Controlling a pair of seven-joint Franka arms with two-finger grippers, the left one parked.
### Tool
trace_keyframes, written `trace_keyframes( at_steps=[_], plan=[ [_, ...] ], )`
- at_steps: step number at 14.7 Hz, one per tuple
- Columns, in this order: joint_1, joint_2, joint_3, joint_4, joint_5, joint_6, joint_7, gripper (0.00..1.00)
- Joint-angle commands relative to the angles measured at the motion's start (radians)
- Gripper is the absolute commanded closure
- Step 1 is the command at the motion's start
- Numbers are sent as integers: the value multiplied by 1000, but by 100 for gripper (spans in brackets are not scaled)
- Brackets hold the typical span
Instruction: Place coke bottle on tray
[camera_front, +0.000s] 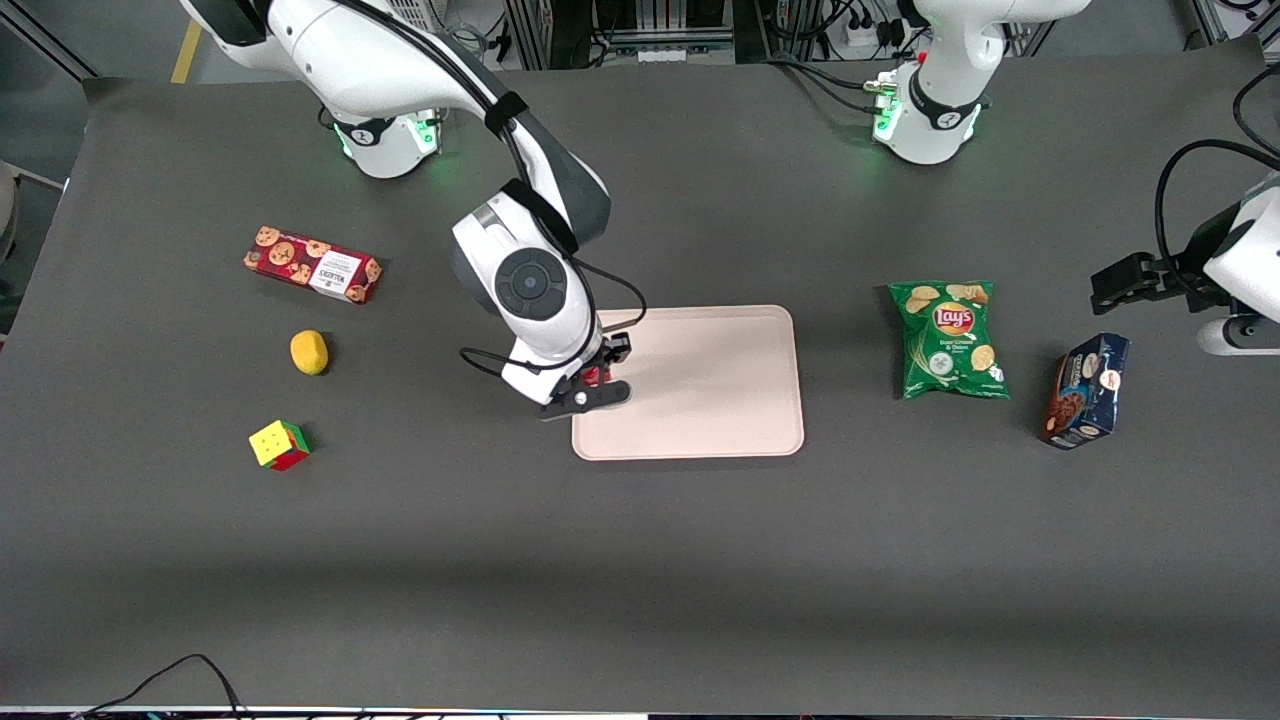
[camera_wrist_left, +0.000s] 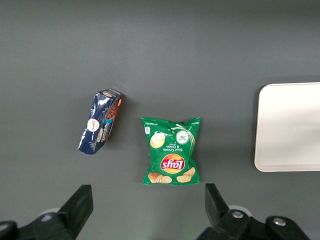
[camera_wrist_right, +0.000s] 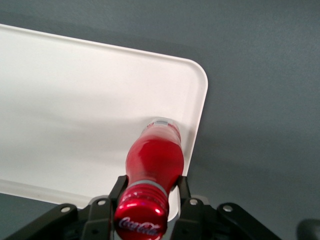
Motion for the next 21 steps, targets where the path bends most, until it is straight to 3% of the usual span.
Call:
trace_keyframes(
  at_steps=[1,5,7,17,21],
  plan=[
    [-4,10,-1,5,-3,2,11,100],
    [-4,14,-1,7,-3,1,12,100],
    [-5,14,-1,5,5,1,16,2],
    [-10,-30,-1,13,5,-13,14,0],
    [-22,-142,-13,34,5,-73,-3,0]
  ],
)
